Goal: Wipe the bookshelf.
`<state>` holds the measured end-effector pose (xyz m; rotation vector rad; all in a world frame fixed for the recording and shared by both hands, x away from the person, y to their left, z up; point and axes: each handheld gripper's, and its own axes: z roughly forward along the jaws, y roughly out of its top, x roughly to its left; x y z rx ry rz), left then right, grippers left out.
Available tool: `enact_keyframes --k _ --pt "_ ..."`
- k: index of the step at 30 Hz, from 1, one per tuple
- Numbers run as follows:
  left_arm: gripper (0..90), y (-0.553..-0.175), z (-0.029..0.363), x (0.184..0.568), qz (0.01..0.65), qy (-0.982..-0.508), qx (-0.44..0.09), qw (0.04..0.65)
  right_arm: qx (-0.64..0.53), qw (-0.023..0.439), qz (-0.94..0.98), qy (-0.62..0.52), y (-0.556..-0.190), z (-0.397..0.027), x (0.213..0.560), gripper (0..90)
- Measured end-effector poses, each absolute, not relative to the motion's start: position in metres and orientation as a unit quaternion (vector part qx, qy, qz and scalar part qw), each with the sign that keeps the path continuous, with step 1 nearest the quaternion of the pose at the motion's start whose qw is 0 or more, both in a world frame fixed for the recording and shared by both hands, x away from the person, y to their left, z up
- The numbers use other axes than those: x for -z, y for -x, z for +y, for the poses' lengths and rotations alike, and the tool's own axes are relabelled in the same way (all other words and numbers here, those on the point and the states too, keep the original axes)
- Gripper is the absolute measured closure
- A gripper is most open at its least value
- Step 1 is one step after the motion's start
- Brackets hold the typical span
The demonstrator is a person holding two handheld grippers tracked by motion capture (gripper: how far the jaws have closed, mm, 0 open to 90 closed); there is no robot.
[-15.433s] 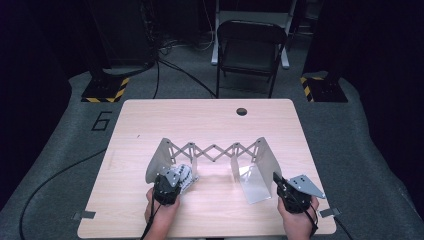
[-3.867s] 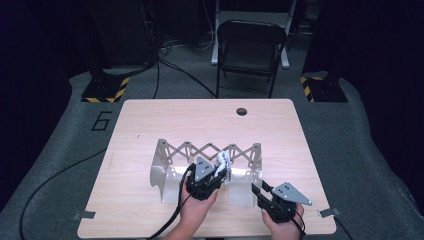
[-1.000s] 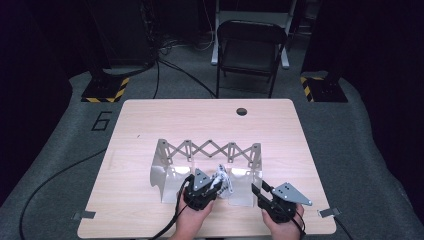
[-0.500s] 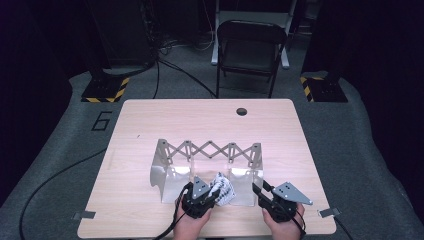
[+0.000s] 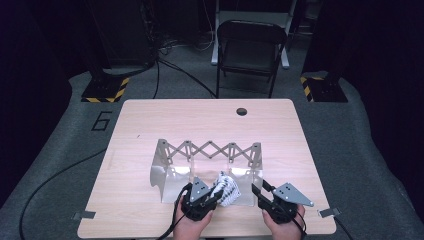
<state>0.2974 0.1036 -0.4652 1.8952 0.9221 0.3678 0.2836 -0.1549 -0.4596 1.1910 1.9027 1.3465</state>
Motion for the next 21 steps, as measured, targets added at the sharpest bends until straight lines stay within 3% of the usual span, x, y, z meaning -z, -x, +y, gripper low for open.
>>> enact_keyframes --k 16,21 --pt "76.7 -0.306 0.093 0.463 0.379 -0.771 -0.152 0.489 -0.516 0.243 0.704 -0.423 -0.25 -0.191 0.433 62.7" --pt "76.6 -0.309 0.09 0.464 0.377 -0.774 -0.157 0.483 -0.519 0.24 0.687 -0.449 -0.256 -0.203 0.437 63.8"
